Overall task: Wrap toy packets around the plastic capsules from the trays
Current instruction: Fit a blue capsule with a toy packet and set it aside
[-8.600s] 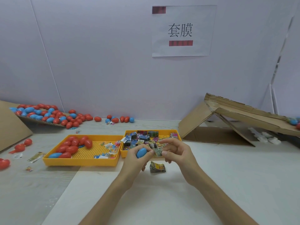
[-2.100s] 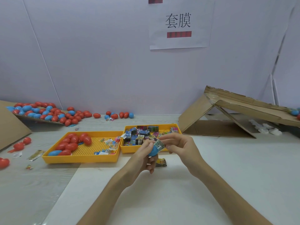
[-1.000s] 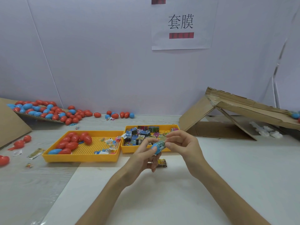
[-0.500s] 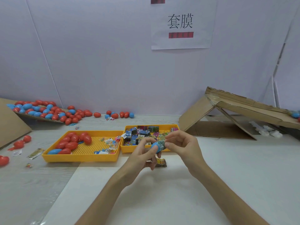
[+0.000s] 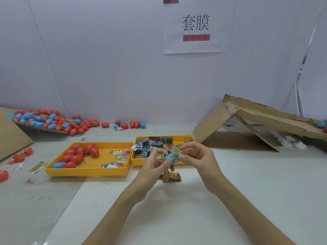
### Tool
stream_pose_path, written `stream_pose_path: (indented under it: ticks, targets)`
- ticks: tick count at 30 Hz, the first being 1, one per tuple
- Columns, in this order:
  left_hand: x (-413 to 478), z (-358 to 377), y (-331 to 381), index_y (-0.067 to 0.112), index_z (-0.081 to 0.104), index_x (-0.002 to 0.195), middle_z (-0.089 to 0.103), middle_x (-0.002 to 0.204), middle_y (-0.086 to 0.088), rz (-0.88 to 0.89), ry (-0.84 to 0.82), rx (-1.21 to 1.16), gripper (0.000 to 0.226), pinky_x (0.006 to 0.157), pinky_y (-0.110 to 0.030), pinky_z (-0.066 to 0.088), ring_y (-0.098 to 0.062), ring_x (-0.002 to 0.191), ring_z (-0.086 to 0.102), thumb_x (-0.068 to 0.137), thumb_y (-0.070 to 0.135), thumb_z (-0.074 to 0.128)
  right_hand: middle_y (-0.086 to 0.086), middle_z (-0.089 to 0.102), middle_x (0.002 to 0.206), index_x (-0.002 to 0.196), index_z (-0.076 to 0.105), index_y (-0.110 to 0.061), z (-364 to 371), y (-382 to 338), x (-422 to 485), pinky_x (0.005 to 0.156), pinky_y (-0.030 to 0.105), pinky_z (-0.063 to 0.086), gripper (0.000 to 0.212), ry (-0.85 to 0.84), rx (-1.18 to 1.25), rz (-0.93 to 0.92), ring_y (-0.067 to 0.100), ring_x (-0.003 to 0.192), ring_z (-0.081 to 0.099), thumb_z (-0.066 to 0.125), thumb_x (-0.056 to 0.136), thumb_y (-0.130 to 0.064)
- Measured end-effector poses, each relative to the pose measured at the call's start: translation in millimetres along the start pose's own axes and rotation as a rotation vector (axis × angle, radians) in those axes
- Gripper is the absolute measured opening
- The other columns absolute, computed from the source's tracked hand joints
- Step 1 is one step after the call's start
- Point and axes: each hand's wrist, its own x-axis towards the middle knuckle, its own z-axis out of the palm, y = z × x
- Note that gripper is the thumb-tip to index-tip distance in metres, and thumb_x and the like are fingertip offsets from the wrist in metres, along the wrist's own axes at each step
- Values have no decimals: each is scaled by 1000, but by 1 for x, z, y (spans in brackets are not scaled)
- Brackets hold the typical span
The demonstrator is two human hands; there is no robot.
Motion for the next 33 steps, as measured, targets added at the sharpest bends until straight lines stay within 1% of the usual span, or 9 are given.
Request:
stream_pose_path:
  ticks: [6,12,17,21,25,29,33]
  targets:
    - [2,-1,-4,18,46,111,69,75,-1,27,34,57,40,59,-28,50,-19,59,53,86,43,63,-1,76,81,79,75,-31,1,1,1,71,15,52,28,6,4,29,9,82,71,78,82,-3]
    - [2,-1,-5,17,47,110,69,76,-3,39,51,64,37,57,-29,49,-19,58,54,87,42,63,3,76,79,79,74,-27,1,4,1,70,17,53,26,17,-31,16,10,79,72,80,81,-3]
    - [3,-1,-6,16,45,110,69,75,-3,42,66,79,38,58,-29,50,-19,58,55,88,41,63,2,76,80,85,73,-23,0,6,1,70,16,52,22,11,-59,6,9,81,71,81,80,-3]
    - [3,0,-6,15,45,110,69,74,-2,43,66,86,37,57,-29,50,-21,58,55,89,40,62,0,75,80,82,74,-27,0,6,2,71,16,52,28,8,-32,25,7,83,70,80,80,0]
    - [4,-1,-6,16,45,110,69,74,-1,44,62,94,37,58,-29,50,-20,58,55,89,40,62,-2,75,79,80,75,-30,-1,7,3,72,17,52,29,15,4,68,7,84,70,79,80,-1]
    - [3,0,-6,16,45,110,67,72,-1,62,68,95,37,57,-29,49,-19,57,54,89,40,62,-2,75,80,87,72,-21,-1,9,4,80,24,48,20,5,42,105,8,84,70,78,81,-3]
    - [3,1,-6,15,44,110,66,70,0,70,71,94,37,57,-30,48,-19,56,53,89,40,62,-3,73,81,89,73,-19,0,10,2,75,20,52,21,-3,13,53,9,84,68,78,81,1]
